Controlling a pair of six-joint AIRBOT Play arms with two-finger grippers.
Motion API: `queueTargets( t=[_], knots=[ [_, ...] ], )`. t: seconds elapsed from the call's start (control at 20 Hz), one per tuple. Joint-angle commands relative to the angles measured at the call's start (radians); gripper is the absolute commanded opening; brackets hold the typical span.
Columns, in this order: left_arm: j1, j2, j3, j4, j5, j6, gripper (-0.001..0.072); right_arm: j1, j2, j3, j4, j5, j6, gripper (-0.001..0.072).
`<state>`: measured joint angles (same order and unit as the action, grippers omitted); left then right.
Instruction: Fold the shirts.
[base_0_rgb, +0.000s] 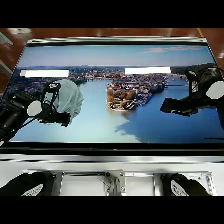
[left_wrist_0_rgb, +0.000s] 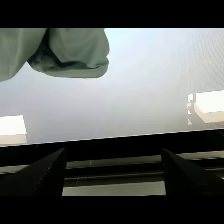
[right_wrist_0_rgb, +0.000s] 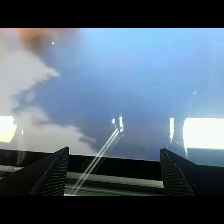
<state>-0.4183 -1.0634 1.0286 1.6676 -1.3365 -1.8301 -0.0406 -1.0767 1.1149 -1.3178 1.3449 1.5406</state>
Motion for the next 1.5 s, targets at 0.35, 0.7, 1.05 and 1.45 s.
queueTargets(
  t=[0.35,0.7,1.05,1.45],
  knots=[
    [0.0,0.001,0.0,0.0,0.0,0.0,0.0699,0.0,0.0,0.0,0.001,-0.031,0.0,0.0687],
    [0.0,0.001,0.0,0.0,0.0,0.0,0.0699,0.0,0.0,0.0,0.0,-0.13,0.0,0.0686],
    [0.0,0.001,0.0,-0.004,0.166,0.0,0.07,0.0,0.0,0.0,-0.019,0.044,-0.014,0.0686],
    [0.04,-0.061,0.016,0.095,0.394,0.005,0.0586,0.0,0.0,-0.001,-0.019,-0.003,0.074,0.0686]
  ],
)
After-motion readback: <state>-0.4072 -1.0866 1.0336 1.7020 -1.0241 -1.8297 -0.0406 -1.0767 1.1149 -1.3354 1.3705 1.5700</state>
